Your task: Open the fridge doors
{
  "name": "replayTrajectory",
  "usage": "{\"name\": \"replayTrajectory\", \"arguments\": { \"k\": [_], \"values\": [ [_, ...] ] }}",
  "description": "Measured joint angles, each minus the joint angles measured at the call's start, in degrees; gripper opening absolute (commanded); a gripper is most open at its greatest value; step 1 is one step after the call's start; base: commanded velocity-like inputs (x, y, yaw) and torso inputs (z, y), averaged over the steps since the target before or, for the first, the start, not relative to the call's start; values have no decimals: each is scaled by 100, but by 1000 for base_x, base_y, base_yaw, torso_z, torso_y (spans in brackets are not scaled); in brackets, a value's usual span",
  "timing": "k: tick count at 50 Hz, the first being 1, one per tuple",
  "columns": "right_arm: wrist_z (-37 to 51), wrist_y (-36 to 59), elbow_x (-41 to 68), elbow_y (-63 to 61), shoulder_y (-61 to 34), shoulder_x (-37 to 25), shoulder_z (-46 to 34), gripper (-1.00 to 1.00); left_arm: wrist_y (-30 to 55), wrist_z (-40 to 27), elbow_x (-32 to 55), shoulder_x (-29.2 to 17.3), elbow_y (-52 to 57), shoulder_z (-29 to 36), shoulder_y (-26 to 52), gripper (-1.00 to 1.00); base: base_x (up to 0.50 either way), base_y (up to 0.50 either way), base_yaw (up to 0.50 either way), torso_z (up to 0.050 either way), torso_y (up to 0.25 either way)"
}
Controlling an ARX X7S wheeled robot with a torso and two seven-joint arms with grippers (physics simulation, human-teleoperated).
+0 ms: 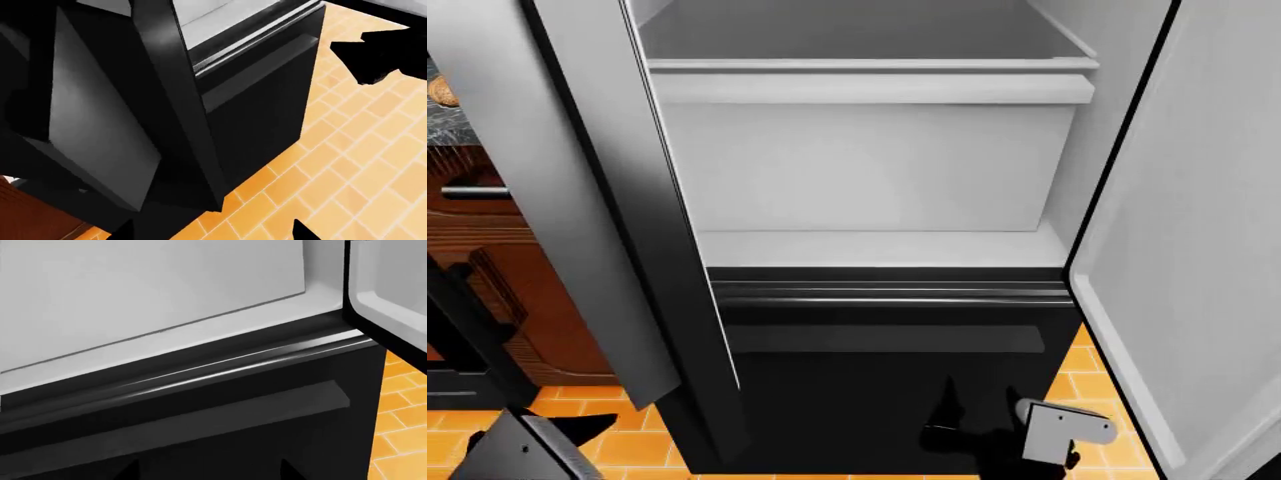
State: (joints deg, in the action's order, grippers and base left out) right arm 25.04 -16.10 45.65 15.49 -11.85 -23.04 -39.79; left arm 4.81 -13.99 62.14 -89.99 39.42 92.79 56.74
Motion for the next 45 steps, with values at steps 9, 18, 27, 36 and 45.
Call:
{"name": "replayTrajectory", "arguments": {
  "k": [9, 18, 27, 36, 45],
  "values": [
    [96, 241, 144, 213, -41, 22, 19, 100, 422, -324, 0, 0, 845, -255, 280, 100, 0, 0, 0, 0, 0],
    [195, 348, 163, 244, -49, 5, 18, 100, 737, -423, -267, 0, 1537, -312, 340, 100, 0, 0, 0, 0, 0],
    [253, 377, 149, 267, -53, -1, 23, 100, 685, -280, -951, 0, 1847, -105, 96, 100, 0, 0, 0, 0, 0],
    [287, 389, 133, 250, -50, -13, 22, 100, 410, -241, -1230, 0, 1971, -91, 38, 100, 0, 0, 0, 0, 0],
    [297, 398, 117, 252, -51, -17, 15, 100, 585, -380, 191, 92, 2022, -961, 828, 100, 0, 0, 0, 0, 0]
  ]
}}
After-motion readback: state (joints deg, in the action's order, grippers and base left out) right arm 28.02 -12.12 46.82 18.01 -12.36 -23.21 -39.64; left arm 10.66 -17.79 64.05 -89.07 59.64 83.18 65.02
